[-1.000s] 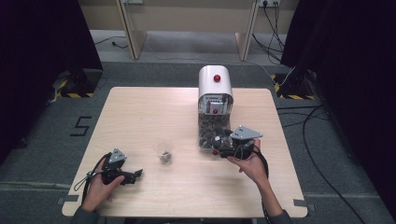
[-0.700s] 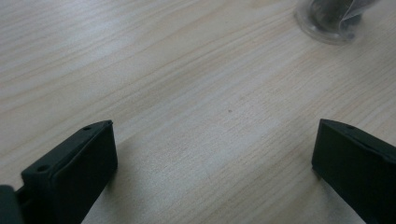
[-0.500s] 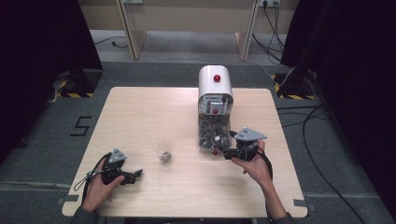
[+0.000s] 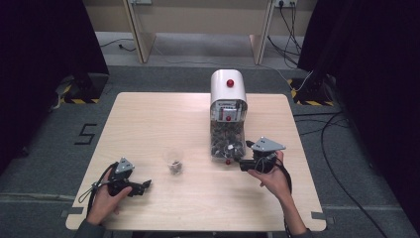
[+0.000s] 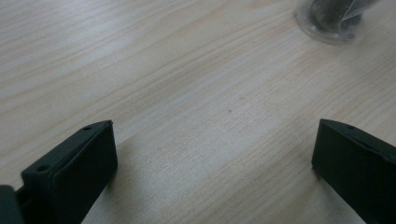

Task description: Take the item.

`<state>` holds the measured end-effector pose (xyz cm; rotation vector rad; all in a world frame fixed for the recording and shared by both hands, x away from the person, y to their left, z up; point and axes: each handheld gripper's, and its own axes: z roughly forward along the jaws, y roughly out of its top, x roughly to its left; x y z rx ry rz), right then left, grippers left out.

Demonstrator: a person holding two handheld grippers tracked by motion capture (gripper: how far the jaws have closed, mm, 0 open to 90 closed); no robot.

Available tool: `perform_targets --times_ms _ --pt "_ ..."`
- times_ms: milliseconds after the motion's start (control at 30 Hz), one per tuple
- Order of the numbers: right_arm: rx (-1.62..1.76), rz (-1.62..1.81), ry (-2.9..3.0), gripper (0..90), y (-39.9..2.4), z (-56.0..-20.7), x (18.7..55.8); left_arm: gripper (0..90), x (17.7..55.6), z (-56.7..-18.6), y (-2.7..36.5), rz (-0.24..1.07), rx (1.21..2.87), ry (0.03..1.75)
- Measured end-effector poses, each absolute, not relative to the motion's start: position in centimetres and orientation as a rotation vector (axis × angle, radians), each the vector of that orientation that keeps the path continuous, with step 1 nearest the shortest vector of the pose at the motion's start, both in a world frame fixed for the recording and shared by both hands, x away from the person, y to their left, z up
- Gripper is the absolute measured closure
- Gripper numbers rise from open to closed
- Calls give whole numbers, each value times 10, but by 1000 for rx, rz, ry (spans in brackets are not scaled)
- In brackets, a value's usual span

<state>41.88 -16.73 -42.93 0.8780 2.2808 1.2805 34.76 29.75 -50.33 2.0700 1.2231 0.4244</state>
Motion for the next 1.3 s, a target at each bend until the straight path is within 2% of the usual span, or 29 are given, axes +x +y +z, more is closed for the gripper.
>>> perform_targets --times_ms 1300 --pt "944 1214 2309 267 -186 -449 408 0 348 -503 298 425 2070 1223"
